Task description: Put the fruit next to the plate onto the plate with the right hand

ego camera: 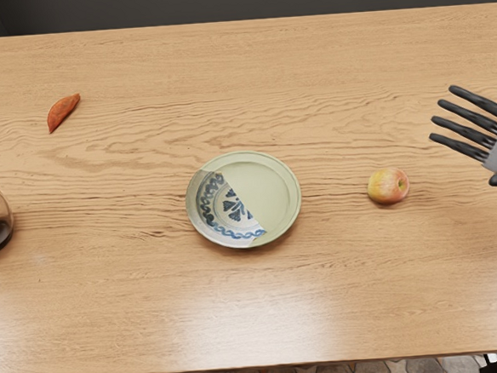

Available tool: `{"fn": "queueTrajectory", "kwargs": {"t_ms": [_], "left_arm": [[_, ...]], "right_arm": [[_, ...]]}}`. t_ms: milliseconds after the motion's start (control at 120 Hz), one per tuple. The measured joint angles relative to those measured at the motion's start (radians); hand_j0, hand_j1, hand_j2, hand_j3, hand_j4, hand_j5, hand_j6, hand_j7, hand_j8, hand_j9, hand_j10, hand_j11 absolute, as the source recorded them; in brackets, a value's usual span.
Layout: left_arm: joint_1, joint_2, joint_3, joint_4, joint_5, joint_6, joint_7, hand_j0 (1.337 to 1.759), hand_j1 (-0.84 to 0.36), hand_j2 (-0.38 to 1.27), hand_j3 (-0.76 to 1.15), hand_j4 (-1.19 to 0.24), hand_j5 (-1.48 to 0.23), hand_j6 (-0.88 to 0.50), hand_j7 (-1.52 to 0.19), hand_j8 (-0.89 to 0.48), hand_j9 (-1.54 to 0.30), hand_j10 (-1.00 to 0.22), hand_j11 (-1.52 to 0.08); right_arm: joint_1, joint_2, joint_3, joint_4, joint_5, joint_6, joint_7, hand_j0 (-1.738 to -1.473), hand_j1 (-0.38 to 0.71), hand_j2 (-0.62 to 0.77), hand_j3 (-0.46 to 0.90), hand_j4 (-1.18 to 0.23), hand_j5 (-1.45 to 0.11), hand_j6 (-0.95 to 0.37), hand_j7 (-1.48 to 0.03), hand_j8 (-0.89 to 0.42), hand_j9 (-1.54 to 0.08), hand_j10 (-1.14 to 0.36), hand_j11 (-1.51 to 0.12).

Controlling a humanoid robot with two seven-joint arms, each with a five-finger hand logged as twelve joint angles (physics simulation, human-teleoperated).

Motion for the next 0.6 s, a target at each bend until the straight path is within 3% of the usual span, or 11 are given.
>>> {"fn": "queueTrajectory", "kwargs": {"t_ms": [183, 300, 600], "left_arm": [[0.0, 0.0, 0.0, 0.0, 0.0, 0.0, 0.0, 1.658, 0.35, 0.0, 0.0, 0.0, 0.0, 0.0, 0.0, 0.0, 0.0, 0.0, 0.0], [0.0, 0.0, 0.0, 0.0, 0.0, 0.0, 0.0, 1.658, 0.35, 0.0, 0.0, 0.0, 0.0, 0.0, 0.0, 0.0, 0.0, 0.0, 0.0], [0.0, 0.0, 0.0, 0.0, 0.0, 0.0, 0.0, 1.658, 0.35, 0.0, 0.0, 0.0, 0.0, 0.0, 0.0, 0.0, 0.0, 0.0, 0.0]], "right_arm": [[0.021, 0.01, -0.01, 0.002, -0.012, 0.005, 0.0, -1.658, -0.32, 0.0, 0.0, -0.03, -0.04, -0.03, -0.04, -0.03, -0.04, -0.03, -0.03], [0.126, 0.013, -0.062, 0.039, -0.153, 0.005, 0.0, -1.658, -0.31, 0.0, 0.0, -0.03, -0.04, -0.03, -0.04, -0.03, -0.04, -0.03, -0.04], [0.305, 0.114, -0.27, 0.138, -0.814, -0.009, 0.0, -1.658, -0.21, -0.02, 0.0, -0.11, -0.15, -0.11, -0.15, -0.11, -0.15, -0.11, -0.15]]}}
